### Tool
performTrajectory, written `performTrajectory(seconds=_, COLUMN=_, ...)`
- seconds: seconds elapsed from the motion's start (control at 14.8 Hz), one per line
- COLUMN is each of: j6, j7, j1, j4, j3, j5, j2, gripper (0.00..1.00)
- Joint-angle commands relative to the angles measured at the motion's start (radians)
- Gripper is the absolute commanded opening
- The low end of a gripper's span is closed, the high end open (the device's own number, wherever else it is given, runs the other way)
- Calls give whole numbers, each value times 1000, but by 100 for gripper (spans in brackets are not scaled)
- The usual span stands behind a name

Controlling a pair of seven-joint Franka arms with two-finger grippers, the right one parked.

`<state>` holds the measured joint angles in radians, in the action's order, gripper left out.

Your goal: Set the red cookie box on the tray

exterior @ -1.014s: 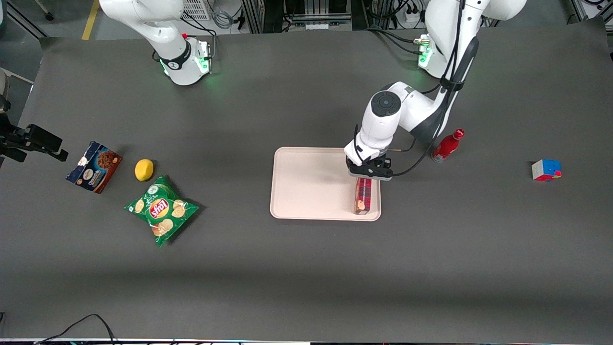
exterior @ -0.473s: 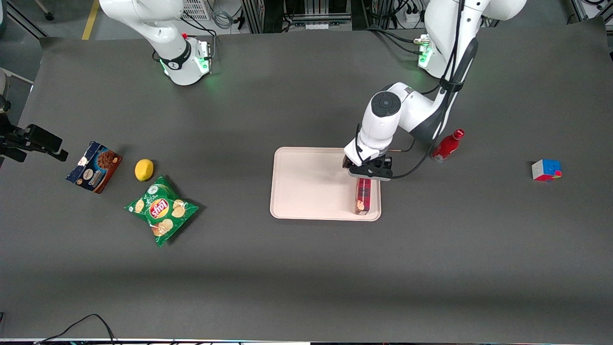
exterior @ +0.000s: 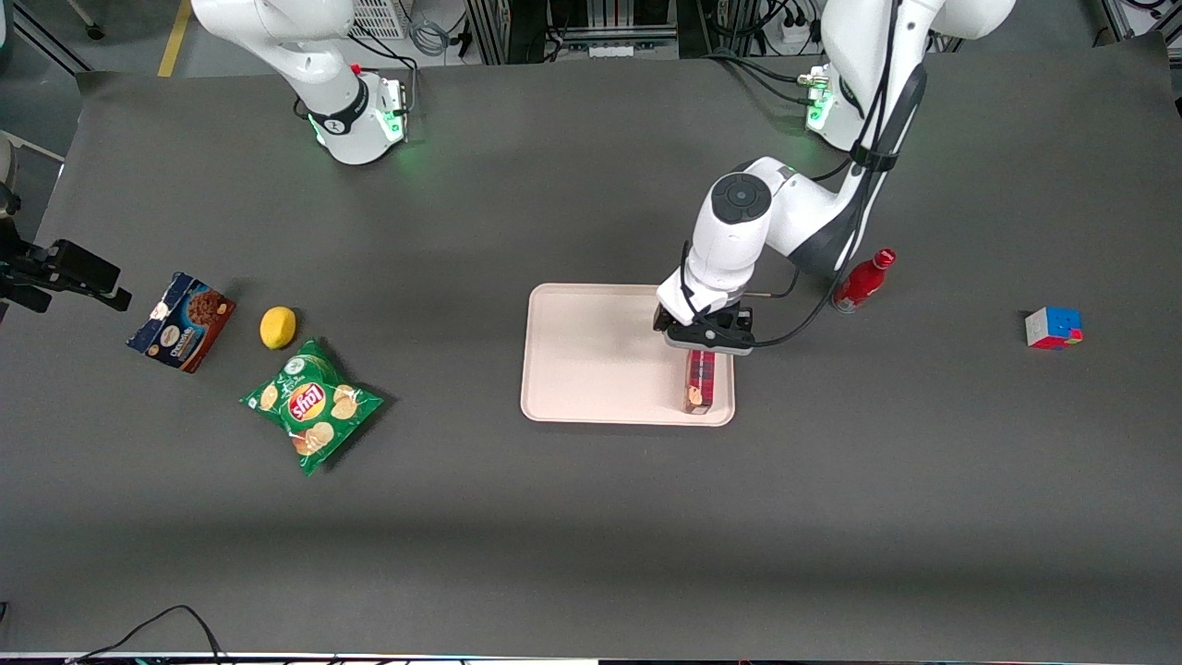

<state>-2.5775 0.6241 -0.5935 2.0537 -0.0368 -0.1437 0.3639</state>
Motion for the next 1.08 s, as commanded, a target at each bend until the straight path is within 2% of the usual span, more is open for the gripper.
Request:
performTrajectory(seconds=0.0, j6=377, j7=-12, j1=6, j4=-220, j3=-2, j5=9, j2=-54, gripper=100)
performTrajectory(seconds=0.14, j6=491, j7=-55, j1=32, j4=-259, j3=-2, j5=41, j2=-126, gripper=100)
performTrajectory(seconds=0.2, j6=520, j7=-134, j1=65, j4=-257, j3=-2, j5=52, j2=-173, gripper=100)
performTrajectory(seconds=0.41, j6=641, j7=-396, j1=226, j4=-257, j3=0, j5=116, j2=-285, gripper=100)
performTrajectory(seconds=0.74, j6=697, j7=-745, j1=496, j4=-290, j3=71, j5=111, j2=-338, gripper=100)
performTrajectory(seconds=1.01, j6=714, j7=-689, j1=546, j4=-303, j3=74, j5=108, j2=-327, gripper=100)
